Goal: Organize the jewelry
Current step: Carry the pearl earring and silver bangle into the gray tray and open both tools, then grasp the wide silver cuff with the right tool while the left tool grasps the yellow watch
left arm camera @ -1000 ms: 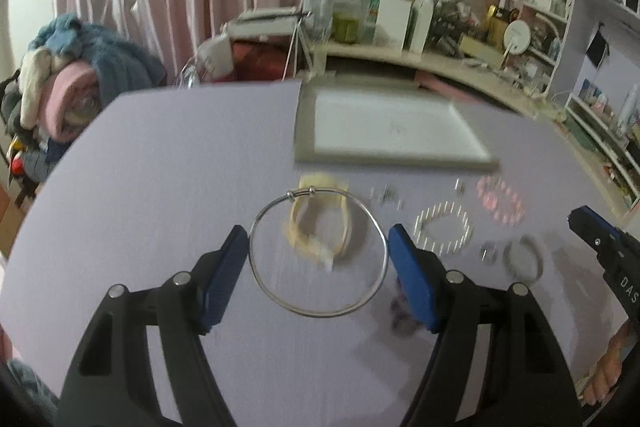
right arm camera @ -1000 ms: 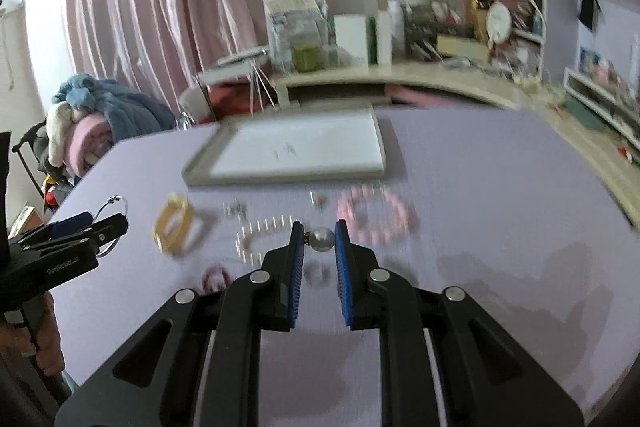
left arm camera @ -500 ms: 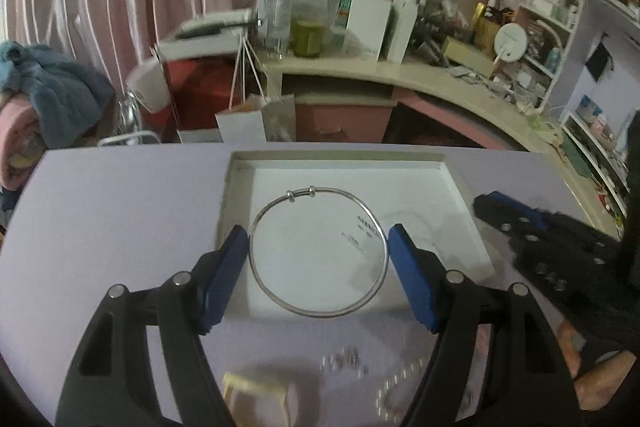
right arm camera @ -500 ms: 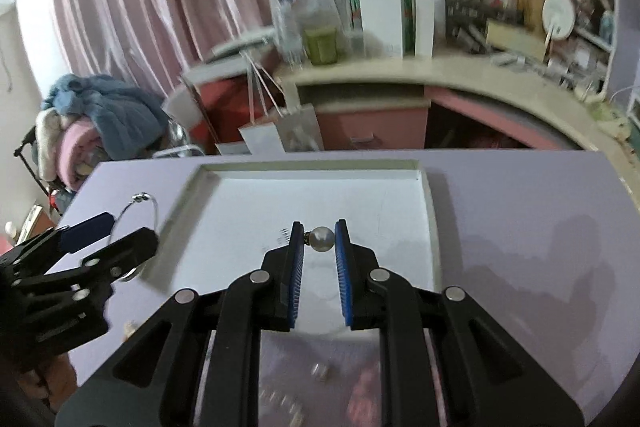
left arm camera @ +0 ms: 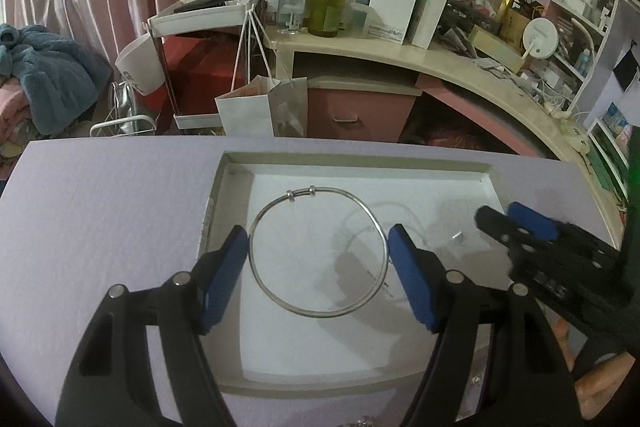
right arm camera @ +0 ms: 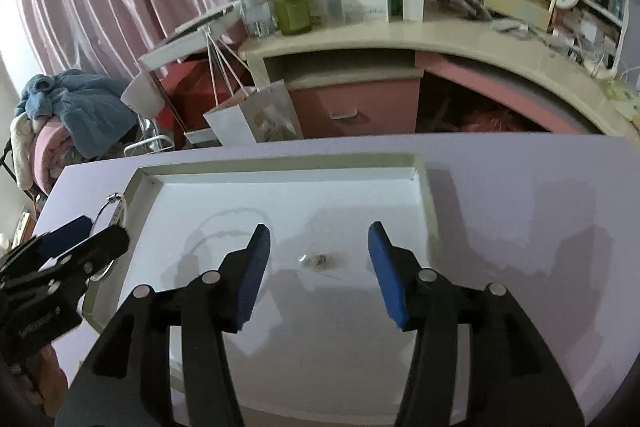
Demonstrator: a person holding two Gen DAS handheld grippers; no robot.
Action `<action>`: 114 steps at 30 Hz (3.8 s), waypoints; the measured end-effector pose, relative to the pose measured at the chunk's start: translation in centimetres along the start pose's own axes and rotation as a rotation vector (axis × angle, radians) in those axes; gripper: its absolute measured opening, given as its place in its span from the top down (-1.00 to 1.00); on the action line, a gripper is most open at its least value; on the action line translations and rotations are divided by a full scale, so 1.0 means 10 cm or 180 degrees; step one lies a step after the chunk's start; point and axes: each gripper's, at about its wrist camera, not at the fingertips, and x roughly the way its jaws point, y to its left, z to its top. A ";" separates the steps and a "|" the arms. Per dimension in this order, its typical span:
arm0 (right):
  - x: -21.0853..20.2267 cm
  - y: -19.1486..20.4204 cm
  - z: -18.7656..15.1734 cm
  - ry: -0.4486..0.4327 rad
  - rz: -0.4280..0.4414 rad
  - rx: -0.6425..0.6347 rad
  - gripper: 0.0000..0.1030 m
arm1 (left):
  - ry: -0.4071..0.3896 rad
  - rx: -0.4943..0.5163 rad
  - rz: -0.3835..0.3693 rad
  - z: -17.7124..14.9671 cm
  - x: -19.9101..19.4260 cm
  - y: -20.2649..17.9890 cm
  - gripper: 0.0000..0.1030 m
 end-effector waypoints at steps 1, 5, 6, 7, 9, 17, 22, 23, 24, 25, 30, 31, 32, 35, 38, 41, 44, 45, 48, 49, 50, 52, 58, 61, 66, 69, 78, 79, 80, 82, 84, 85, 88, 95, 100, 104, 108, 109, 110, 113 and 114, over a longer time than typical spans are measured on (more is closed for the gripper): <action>-0.04 -0.03 -0.02 -0.0016 0.0008 0.0006 -0.03 | 0.0000 0.0004 0.0003 0.00 0.02 -0.01 -0.39; -0.12 -0.17 -0.02 -0.0051 -0.0017 0.0089 -0.03 | 0.0019 -0.0030 -0.0004 0.02 0.09 -0.03 -0.40; -0.14 -0.21 -0.03 -0.0063 -0.0025 0.0114 -0.03 | 0.0023 -0.0031 -0.0008 0.03 0.12 -0.05 -0.40; -0.16 -0.24 -0.04 -0.0073 -0.0037 0.0128 -0.03 | 0.0028 -0.0025 -0.0005 0.03 0.14 -0.07 -0.40; -0.20 -0.29 -0.06 -0.0106 -0.0079 0.0138 -0.03 | 0.0046 -0.0007 -0.0007 0.04 0.19 -0.11 -0.40; -0.56 -0.40 -0.21 -0.0213 -0.0013 0.0207 -0.03 | -0.0028 0.0005 -0.0035 -0.01 -0.11 -0.07 -0.64; -0.93 -0.37 -0.45 -0.0327 0.0075 0.0199 -0.13 | -0.0245 0.0032 0.0039 -0.21 -0.70 0.11 -0.75; -0.99 -0.35 -0.51 -0.0348 0.0085 0.0181 -0.15 | -0.0292 0.0040 0.0060 -0.28 -0.83 0.16 -0.76; -1.06 -0.33 -0.57 -0.0368 0.0089 0.0164 -0.15 | -0.0348 0.0052 0.0069 -0.36 -0.98 0.21 -0.79; -1.14 -0.30 -0.65 -0.0395 0.0094 0.0150 -0.18 | -0.0390 0.0060 0.0080 -0.43 -1.09 0.24 -0.82; -1.45 -0.22 -1.01 -0.0490 0.0086 0.0064 -0.23 | -0.0606 0.0084 0.0189 -0.92 -1.67 0.45 -0.88; -1.51 -0.19 -1.09 -0.0521 0.0060 0.0033 -0.24 | -0.0634 0.0084 0.0223 -1.00 -1.73 0.48 -0.89; -1.55 -0.18 -1.15 -0.0542 0.0040 0.0012 -0.25 | -0.0660 0.0086 0.0248 -1.10 -1.80 0.51 -0.89; -1.65 -0.14 -1.35 -0.0566 -0.0006 -0.0033 -0.27 | -0.0729 0.0108 0.0343 -1.41 -1.96 0.58 -0.92; -1.68 -0.10 -1.56 -0.0518 -0.0020 -0.0092 -0.34 | -0.0811 0.0171 0.0440 -1.67 -2.05 0.60 -0.94; -1.67 -0.06 -1.74 -0.0469 -0.0069 -0.0195 -0.43 | -0.0812 0.0220 0.0434 -1.87 -2.07 0.61 -0.97; -1.63 -0.07 -1.88 -0.0379 -0.0120 -0.0214 -0.48 | -0.0765 0.0216 0.0387 -1.98 -2.05 0.62 -0.97; -1.60 -0.08 -1.92 -0.0325 -0.0129 -0.0188 -0.48 | -0.0757 0.0209 0.0390 -2.01 -2.05 0.63 -0.97; -1.53 -0.13 -2.00 -0.0202 -0.0147 -0.0114 -0.48 | -0.0729 0.0176 0.0365 -2.05 -2.01 0.67 -0.97; -1.50 -0.13 -2.03 -0.0167 -0.0151 -0.0103 -0.50 | -0.0720 0.0171 0.0363 -2.06 -2.01 0.68 -0.97; -1.47 -0.14 -2.04 -0.0123 -0.0149 -0.0101 -0.54 | -0.0714 0.0164 0.0363 -2.07 -2.00 0.69 -0.97; -1.43 -0.14 -2.08 -0.0089 -0.0172 -0.0104 -0.56 | -0.0712 0.0152 0.0364 -2.09 -2.00 0.70 -0.97; -1.29 -0.13 -2.10 0.0062 -0.0271 -0.0104 -0.57 | -0.0682 0.0141 0.0367 -2.14 -1.97 0.74 -0.97; -1.22 -0.12 -2.11 0.0127 -0.0349 -0.0141 -0.58 | -0.0670 0.0150 0.0379 -2.14 -1.96 0.74 -0.97; -1.19 -0.06 -2.08 0.0144 -0.0424 -0.0246 -0.40 | -0.0644 0.0156 0.0373 -2.13 -1.92 0.72 -0.97; -1.18 -0.06 -2.05 0.0142 -0.0428 -0.0240 -0.36 | -0.0643 0.0173 0.0371 -2.13 -1.92 0.72 -0.97; -1.16 -0.05 -2.02 0.0139 -0.0447 -0.0243 -0.35 | -0.0614 0.0143 0.0351 -2.13 -1.88 0.70 -0.97; -1.15 -0.06 -2.02 0.0139 -0.0435 -0.0239 -0.35 | -0.0609 0.0141 0.0350 -2.13 -1.88 0.70 -0.97; -1.16 -0.06 -2.02 0.0138 -0.0423 -0.0234 -0.34 | -0.0600 0.0138 0.0347 -2.13 -1.87 0.70 -0.97; -1.17 -0.07 -2.03 0.0133 -0.0415 -0.0227 -0.34 | -0.0579 0.0128 0.0342 -2.14 -1.84 0.69 -0.97; -1.19 -0.08 -2.04 0.0122 -0.0400 -0.0207 -0.34 | -0.0564 0.0121 0.0335 -2.13 -1.83 0.70 -0.97; -1.20 -0.09 -2.04 0.0114 -0.0392 -0.0192 -0.34 | -0.0551 0.0118 0.0334 -2.13 -1.81 0.70 -0.97; -1.24 -0.10 -2.04 0.0074 -0.0384 -0.0167 -0.34 | -0.0511 0.0104 0.0332 -2.11 -1.78 0.71 -0.97; -1.36 -0.14 -1.94 -0.0040 -0.0351 -0.0096 -0.34 | -0.0455 0.0089 0.0334 -2.08 -1.69 0.70 -0.97; -1.42 -0.16 -1.89 -0.0095 -0.0314 -0.0082 -0.34 | -0.0377 0.0074 0.0313 -2.03 -1.55 0.65 -0.97; -1.43 -0.17 -1.85 -0.0108 -0.0279 -0.0069 -0.34 | -0.0325 0.0111 0.0320 -1.95 -1.39 0.56 -0.97; -1.44 -0.18 -1.80 -0.0119 -0.0246 -0.0074 -0.34 | -0.0267 0.0135 0.0331 -1.82 -1.20 0.45 -0.97; -1.44 -0.19 -1.79 -0.0121 -0.0239 -0.0076 -0.34 | -0.0249 0.0149 0.0354 -1.78 -1.14 0.43 -0.97; -1.44 -0.19 -1.77 -0.0126 -0.0234 -0.0073 -0.34 | -0.0234 0.0164 0.0375 -1.74 -1.08 0.41 -0.97; -1.43 -0.21 -1.74 -0.0123 -0.0215 -0.0055 -0.34 | -0.0182 0.0190 0.0417 -1.66 -0.93 0.35 -0.97; -1.42 -0.22 -1.73 -0.0119 -0.0212 -0.0050 -0.34 | -0.0163 0.0192 0.0418 -1.64 -0.90 0.34 -0.97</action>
